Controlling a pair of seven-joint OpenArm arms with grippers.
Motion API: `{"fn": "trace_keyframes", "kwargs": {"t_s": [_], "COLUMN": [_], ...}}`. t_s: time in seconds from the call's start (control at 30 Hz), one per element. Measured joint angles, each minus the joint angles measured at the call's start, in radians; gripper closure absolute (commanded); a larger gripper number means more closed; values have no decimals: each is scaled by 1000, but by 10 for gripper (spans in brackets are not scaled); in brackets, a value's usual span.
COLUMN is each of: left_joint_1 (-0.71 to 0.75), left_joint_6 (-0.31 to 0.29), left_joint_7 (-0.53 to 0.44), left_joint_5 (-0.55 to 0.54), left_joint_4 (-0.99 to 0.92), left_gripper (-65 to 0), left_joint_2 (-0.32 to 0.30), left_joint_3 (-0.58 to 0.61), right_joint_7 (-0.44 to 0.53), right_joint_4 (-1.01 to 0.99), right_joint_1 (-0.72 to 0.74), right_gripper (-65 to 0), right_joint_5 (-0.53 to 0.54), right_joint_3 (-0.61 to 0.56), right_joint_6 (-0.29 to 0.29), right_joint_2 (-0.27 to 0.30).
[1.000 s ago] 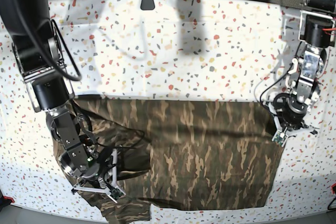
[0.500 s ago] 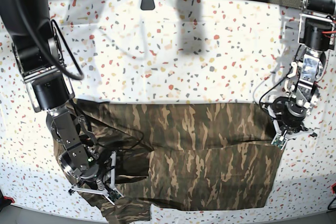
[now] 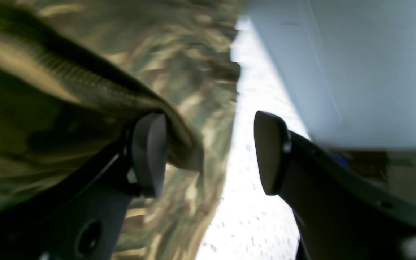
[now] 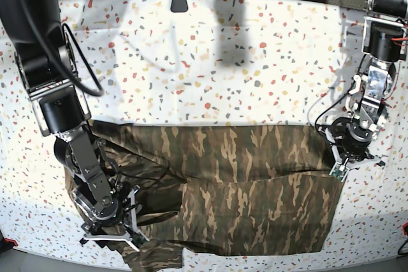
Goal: Fold the T-shirt properly
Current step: 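Release the sleeve with the right gripper and raise it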
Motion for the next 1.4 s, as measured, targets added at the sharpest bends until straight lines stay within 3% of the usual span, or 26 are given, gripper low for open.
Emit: {"fn": "trace_keyframes", "kwargs": {"t_s": [0.2,0.47,0.57,0.6,0.7,0.83,0.87,0.9,1.0,1.07,1.2,1.4], "left_joint_1": [0,0,-3,-6,-37,-84,-84,-80,-40,-2,100,225], "left_joint_6": [0,0,1,11,89,90,88,67,-62,-157,-249,-295], "left_joint_7": [1,1,-43,-62,-95,-80,-65,-37,-16,-19,-32,-26], "left_joint_5": [0,0,62,93,122,122,116,81,37,39,-26,-31], "left_joint_4": [0,0,0,0,-2,0,3,10,80,172,378,521], "left_gripper": [0,0,-218,-262,-293,-292,-292,-292,-289,-280,-220,-221], "left_joint_2": [0,0,0,0,2,0,0,0,-18,-40,-108,-180], "left_joint_3": [0,0,0,0,0,0,0,0,0,0,3,4], "right_joint_7": [-1,-2,-2,-2,-26,-160,-202,-217,-210,-222,-317,-638], "right_joint_4": [0,0,0,0,0,0,0,0,1,8,90,275], "right_joint_1": [0,0,0,0,0,2,2,1,-2,-4,-18,-45], "right_gripper": [-373,-373,-373,-373,-373,-373,-373,-373,-369,-338,-288,-288], "right_joint_5": [0,1,1,2,4,58,68,74,175,224,322,656], "right_joint_3": [0,0,0,0,0,0,0,0,0,-2,-2,-2], "right_joint_6": [-85,-85,-85,-85,-85,-91,-68,-7,214,309,403,411], "right_joint_2": [0,0,0,0,0,0,1,4,29,44,92,163]}}
